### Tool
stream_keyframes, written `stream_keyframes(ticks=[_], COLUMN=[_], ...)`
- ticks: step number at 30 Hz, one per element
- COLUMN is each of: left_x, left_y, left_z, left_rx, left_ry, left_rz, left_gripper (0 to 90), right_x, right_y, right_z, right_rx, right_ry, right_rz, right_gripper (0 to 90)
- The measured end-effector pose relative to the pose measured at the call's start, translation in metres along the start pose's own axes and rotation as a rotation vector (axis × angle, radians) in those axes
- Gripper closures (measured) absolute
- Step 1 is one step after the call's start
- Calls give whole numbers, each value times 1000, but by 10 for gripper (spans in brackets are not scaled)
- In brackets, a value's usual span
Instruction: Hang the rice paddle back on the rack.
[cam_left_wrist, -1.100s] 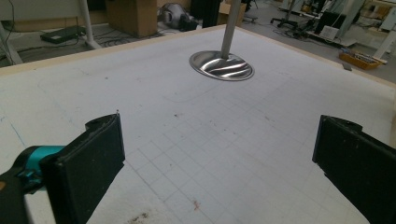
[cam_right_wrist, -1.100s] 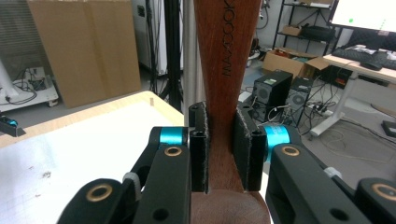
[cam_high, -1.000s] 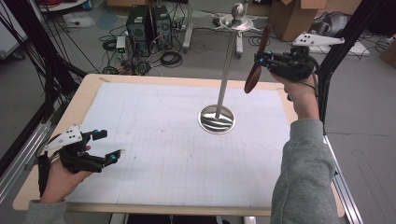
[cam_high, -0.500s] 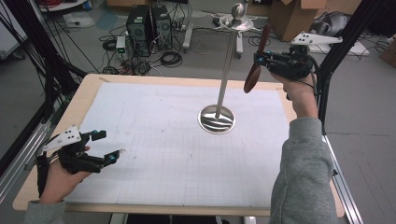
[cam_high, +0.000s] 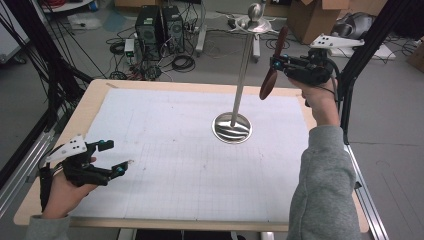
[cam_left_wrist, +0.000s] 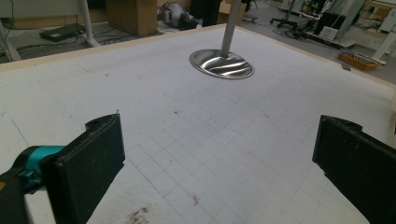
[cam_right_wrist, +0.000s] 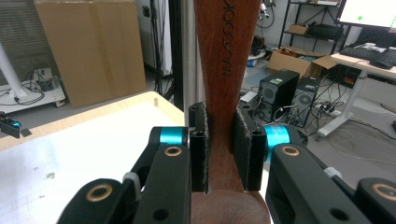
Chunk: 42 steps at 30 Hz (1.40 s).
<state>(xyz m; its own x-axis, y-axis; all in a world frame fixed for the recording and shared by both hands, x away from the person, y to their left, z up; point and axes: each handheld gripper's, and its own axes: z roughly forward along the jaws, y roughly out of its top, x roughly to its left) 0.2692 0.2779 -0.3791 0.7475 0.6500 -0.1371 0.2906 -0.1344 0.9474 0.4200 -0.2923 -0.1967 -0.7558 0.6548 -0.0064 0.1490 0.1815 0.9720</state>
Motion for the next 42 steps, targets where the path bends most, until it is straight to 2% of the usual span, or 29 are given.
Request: stream_keyframes(ticks=[42], left_x=[-2], left_y=[0], left_z=[-1], left_rx=[2], left_ry=[-4], left_rz=[2], left_gripper=[27], right_x=[4], right_y=[2], right_z=[14], right_rx=[2], right_ry=[25], right_rz=[-10], right_gripper=[779])
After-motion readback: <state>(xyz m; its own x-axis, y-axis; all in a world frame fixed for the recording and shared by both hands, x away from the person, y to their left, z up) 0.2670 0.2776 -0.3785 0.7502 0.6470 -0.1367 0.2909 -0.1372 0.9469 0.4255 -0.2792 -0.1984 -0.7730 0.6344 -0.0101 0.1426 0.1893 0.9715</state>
